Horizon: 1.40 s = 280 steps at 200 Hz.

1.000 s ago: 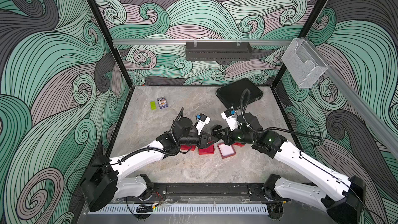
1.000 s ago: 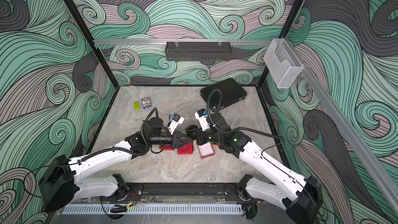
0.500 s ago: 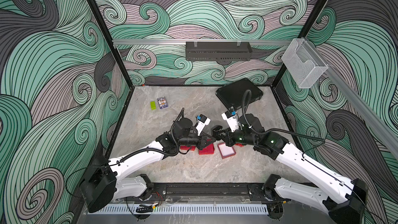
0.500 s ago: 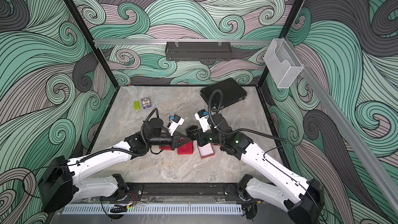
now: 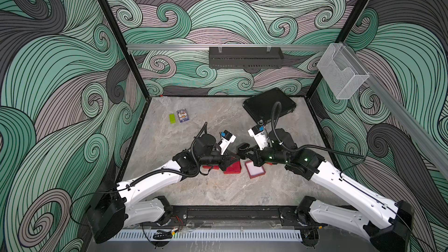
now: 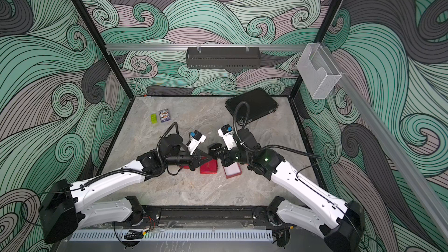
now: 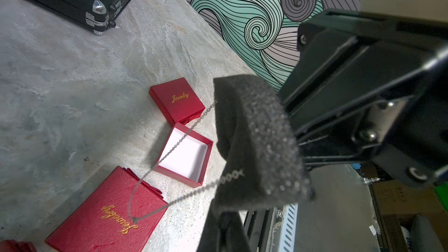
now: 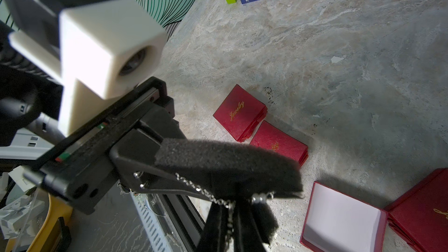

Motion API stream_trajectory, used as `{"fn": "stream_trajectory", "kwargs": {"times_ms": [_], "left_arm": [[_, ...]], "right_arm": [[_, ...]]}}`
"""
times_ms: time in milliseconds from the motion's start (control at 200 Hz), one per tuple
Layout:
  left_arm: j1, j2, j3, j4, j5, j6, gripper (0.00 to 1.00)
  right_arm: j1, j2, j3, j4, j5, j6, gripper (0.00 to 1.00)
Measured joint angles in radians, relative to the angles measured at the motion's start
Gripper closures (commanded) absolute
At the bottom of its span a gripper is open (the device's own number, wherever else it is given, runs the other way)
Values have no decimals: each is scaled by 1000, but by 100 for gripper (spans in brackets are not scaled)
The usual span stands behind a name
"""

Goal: Take the necklace out of the lift-off lid jewelry box
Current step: Pick up the necklace from the inner lining.

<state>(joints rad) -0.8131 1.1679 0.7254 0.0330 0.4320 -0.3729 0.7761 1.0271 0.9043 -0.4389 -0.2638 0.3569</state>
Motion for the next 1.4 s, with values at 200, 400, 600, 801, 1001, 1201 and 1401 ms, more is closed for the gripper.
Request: {"fn": "stream_trajectory", "kwargs": {"times_ms": [200,400,600,801,1001,1201,1401], "left_arm": [[-2,-14,0,-26,-29,31,100],[-6,-14,6,-49,-35,61,100],[-5,-23,5,-86,-34,76,100],[-6,-42,5,-113,-31,87,100],[-6,-60,5,-122,-27,101,100],[-6,-66,5,-136,-33,121,100],[-8,-66,5,-180,-61,157,100]], "right_arm": [[3,0,0,-10,-8,-11,91],[5,3,0,-26,-14,-23,88],[3,6,0,-47,-18,-27,83],[-1,15,0,-51,-19,-24,85],[-2,28,0,-51,-18,-23,89],[-6,29,0,-47,-18,-27,93],[-19,16,1,-45,-17,-40,96]]}}
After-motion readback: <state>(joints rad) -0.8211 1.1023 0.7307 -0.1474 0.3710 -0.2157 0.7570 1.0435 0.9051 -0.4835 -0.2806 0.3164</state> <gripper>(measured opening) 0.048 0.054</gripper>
